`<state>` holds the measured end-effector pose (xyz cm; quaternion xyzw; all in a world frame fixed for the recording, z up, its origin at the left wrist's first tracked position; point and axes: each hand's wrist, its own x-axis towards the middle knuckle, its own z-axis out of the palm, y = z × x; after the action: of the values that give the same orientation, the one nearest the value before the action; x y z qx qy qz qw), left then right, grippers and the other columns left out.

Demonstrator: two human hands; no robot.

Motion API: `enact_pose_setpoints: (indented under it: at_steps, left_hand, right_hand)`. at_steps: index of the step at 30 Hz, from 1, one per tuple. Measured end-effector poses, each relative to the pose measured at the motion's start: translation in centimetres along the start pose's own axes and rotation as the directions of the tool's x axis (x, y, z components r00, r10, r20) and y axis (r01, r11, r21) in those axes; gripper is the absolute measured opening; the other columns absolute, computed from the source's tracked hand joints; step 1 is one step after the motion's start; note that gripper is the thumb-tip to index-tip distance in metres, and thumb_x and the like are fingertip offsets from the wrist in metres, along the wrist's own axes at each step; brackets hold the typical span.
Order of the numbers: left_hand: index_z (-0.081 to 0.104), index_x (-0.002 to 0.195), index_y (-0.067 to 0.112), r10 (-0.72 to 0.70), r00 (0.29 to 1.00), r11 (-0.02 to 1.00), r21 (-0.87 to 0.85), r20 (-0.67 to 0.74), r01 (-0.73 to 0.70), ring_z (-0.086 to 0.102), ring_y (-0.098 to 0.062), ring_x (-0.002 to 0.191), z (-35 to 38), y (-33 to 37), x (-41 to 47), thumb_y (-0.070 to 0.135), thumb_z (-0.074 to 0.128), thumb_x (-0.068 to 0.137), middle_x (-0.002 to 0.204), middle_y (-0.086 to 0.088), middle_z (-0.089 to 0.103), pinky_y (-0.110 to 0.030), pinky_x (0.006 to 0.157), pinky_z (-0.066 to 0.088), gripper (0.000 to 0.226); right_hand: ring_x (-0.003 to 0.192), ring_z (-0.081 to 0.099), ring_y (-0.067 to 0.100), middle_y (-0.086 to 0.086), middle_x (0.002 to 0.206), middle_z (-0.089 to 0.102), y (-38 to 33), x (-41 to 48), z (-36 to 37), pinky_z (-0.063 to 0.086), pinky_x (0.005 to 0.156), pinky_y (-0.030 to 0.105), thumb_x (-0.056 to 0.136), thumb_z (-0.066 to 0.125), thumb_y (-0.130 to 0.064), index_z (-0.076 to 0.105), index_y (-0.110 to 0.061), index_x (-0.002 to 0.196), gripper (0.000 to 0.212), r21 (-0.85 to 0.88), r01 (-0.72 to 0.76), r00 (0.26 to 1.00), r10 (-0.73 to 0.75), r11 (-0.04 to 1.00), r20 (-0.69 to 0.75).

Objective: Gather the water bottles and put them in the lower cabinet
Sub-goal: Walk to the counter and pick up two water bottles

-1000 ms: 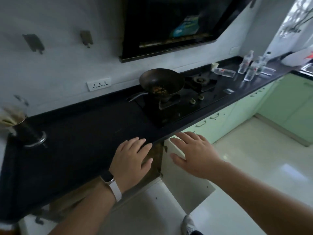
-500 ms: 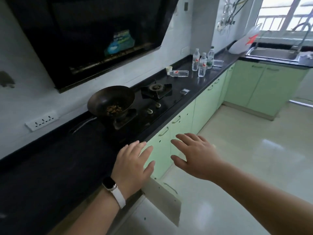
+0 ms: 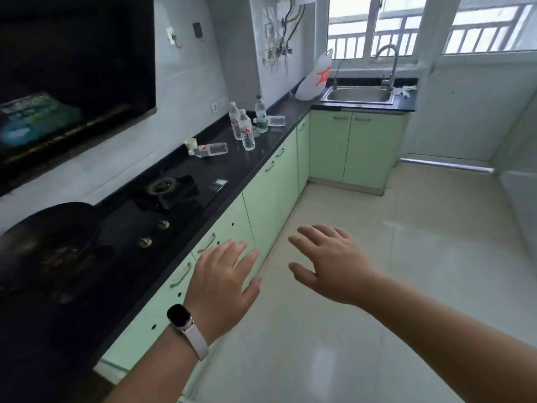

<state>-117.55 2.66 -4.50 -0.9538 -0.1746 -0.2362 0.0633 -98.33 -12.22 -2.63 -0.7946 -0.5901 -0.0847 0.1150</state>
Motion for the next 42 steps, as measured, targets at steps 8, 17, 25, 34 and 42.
enact_pose_setpoints:
  at_steps: [8,17,25,34,42]
  left_hand:
    - [0.071,0.119,0.015,0.122,0.992,0.992,-0.025,0.02,-0.121,0.065,-0.034,0.116,3.2,2.6,8.5,0.043,0.051,0.089,0.12,-0.009,0.07,-0.052,0.096,0.052,0.046]
    - [0.069,0.121,0.015,0.149,0.987,0.984,-0.088,-0.056,-0.154,0.065,-0.036,0.115,8.2,0.6,17.8,0.042,0.05,0.088,0.121,-0.012,0.07,-0.053,0.094,0.051,0.047]
    - [0.068,0.121,0.015,0.128,0.992,0.984,-0.12,-0.018,-0.13,0.064,-0.035,0.115,16.4,-7.2,27.9,0.043,0.049,0.087,0.122,-0.012,0.069,-0.051,0.094,0.05,0.048]
    - [0.07,0.12,0.013,0.09,0.996,0.99,-0.111,0.004,-0.089,0.063,-0.037,0.115,22.2,-17.8,39.1,0.042,0.049,0.087,0.121,-0.013,0.068,-0.056,0.096,0.05,0.049]
    - [0.07,0.12,0.012,0.055,0.998,0.995,-0.087,0.038,-0.052,0.064,-0.037,0.115,26.2,-21.5,44.0,0.041,0.049,0.088,0.121,-0.013,0.068,-0.056,0.095,0.051,0.048]
  right_hand:
    - [0.119,0.056,0.027,-0.001,0.129,0.061,7.0,0.1,-1.4,0.046,0.096,0.041,0.09,0.036,-0.06,0.059,-0.024,0.128,0.057,0.009,-0.137,0.99,0.137,0.99,-0.009]
    - [0.12,0.056,0.027,0.002,0.131,0.061,12.6,5.5,-0.3,0.045,0.097,0.041,0.089,0.037,-0.059,0.06,-0.023,0.128,0.057,-0.032,-0.211,0.977,0.211,0.977,0.006]
    - [0.115,0.06,0.03,0.004,0.128,0.063,18.4,18.4,3.8,0.048,0.093,0.041,0.088,0.042,-0.059,0.063,-0.022,0.125,0.056,-0.081,-0.24,0.97,0.242,0.967,0.023]
    - [0.114,0.061,0.028,0.002,0.125,0.064,22.1,33.6,6.8,0.048,0.092,0.038,0.088,0.045,-0.058,0.062,-0.023,0.124,0.053,-0.104,-0.216,0.976,0.214,0.971,-0.029]
    - [0.121,0.056,0.026,0.002,0.13,0.062,26.0,42.2,8.9,0.046,0.096,0.039,0.089,0.041,-0.059,0.06,-0.023,0.128,0.056,-0.067,-0.169,0.986,0.169,0.983,-0.002]
